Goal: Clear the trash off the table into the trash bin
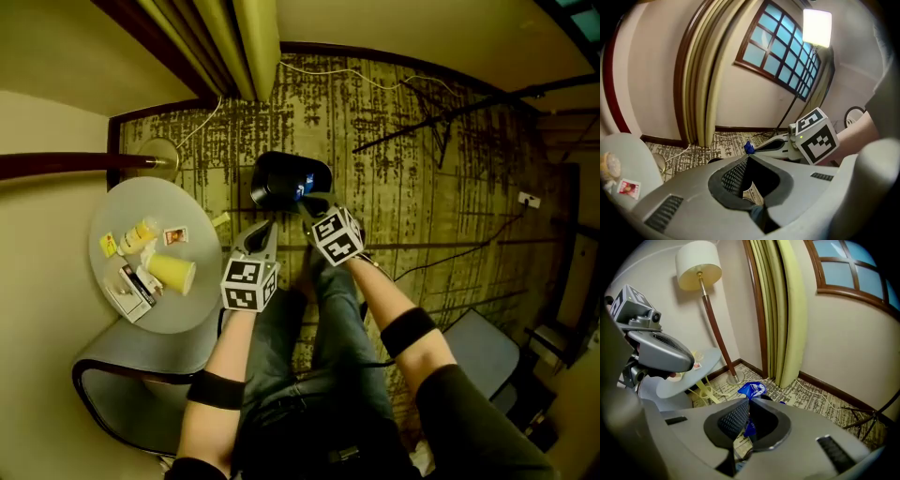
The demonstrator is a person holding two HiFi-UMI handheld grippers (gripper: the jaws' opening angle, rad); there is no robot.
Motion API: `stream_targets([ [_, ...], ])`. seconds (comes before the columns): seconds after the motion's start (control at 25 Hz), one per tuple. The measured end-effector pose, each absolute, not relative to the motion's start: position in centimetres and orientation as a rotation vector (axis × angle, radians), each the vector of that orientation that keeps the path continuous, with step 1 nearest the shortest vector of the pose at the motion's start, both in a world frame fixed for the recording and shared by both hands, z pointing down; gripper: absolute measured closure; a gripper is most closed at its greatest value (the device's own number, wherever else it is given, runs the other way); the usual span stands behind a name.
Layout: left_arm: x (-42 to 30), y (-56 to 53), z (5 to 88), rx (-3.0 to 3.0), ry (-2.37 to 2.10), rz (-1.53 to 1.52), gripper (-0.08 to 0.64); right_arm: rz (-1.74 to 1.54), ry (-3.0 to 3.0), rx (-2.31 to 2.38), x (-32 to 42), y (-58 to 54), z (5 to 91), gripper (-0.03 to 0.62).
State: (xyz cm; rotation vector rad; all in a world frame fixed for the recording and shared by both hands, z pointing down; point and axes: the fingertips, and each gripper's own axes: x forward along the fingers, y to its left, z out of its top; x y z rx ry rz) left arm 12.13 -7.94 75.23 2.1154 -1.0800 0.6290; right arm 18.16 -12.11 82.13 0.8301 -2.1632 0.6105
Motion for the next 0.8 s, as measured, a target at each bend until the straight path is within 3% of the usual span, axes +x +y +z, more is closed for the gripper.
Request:
stream_targets([
  [0.32,14.6,-9.7,90.2,2.031,-1.086,0.657,0.56,0.69,-2.08,0.803,20.1,-13.0,99.2,0.561],
  [0.6,15.5,-10.0,97.8,1.998,-1.074,0.676,0.56,0.705,-2.021,0.745,20.7,-12.7,108.6,0.555],
  [0.72,15.3,-9.9,99.1,1.993,-1.074,0.675,0.56,0.701,-1.991,0.728,20.7,-12.7,110.8,0.537],
  [0.8,14.9,-9.7,99.4,1.987,-1.073,0.678,0.56,0.701,-1.963,0.73,20.8,-12.7,111.7,0.489],
])
